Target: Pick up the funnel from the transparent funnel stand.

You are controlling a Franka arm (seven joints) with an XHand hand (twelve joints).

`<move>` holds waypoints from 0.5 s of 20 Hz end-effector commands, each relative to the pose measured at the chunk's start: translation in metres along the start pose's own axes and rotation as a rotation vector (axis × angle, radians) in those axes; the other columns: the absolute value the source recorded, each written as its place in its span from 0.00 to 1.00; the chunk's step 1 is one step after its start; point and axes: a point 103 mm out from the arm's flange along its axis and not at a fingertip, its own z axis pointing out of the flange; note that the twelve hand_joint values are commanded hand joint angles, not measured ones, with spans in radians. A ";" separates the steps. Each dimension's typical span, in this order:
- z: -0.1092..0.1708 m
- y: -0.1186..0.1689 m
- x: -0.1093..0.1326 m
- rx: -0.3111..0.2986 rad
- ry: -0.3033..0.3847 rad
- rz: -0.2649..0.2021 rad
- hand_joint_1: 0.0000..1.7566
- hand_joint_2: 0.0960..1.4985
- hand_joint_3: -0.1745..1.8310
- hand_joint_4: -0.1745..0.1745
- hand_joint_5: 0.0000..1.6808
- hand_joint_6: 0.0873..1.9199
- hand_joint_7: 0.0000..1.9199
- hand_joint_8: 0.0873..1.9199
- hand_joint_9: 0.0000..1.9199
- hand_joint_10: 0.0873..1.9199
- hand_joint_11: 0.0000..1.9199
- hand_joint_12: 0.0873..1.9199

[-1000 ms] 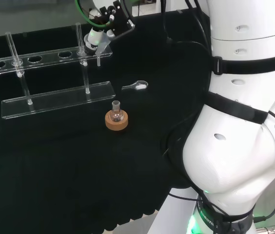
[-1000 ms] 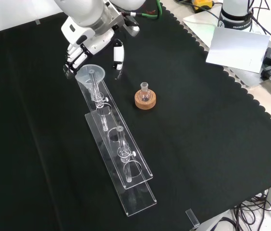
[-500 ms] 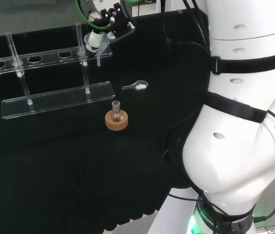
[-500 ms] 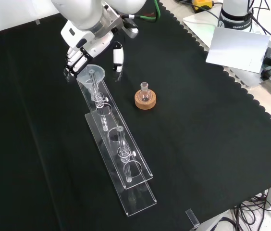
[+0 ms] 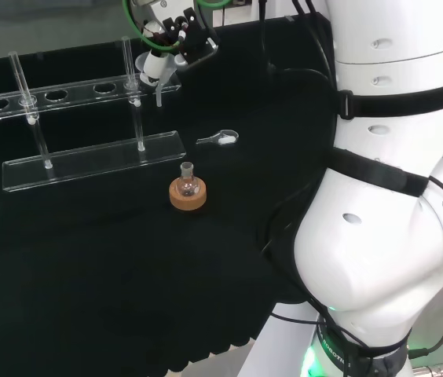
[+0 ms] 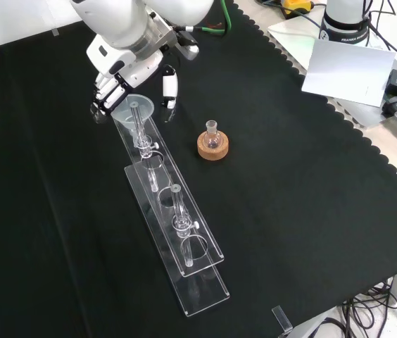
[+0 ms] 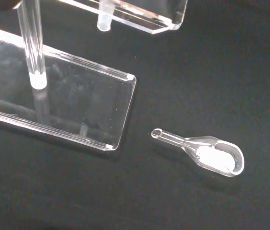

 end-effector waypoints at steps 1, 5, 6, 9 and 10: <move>0.003 0.003 0.001 0.003 -0.015 0.014 0.37 0.43 0.26 0.43 0.13 0.00 0.08 0.34 0.25 0.33 0.23 0.74; 0.003 0.005 -0.005 -0.011 -0.018 0.036 0.38 0.43 0.29 0.41 0.19 0.00 0.14 0.34 0.31 0.29 0.24 0.73; 0.003 0.004 -0.006 -0.021 -0.020 0.085 0.38 0.44 0.29 0.40 0.20 0.00 0.15 0.34 0.33 0.28 0.24 0.72; -0.002 -0.002 -0.005 -0.130 -0.046 0.120 0.39 0.46 0.31 0.40 0.27 0.00 0.22 0.33 0.39 0.25 0.26 0.70; -0.004 -0.004 -0.005 -0.169 -0.049 0.131 0.39 0.48 0.32 0.40 0.30 0.00 0.26 0.33 0.42 0.25 0.28 0.69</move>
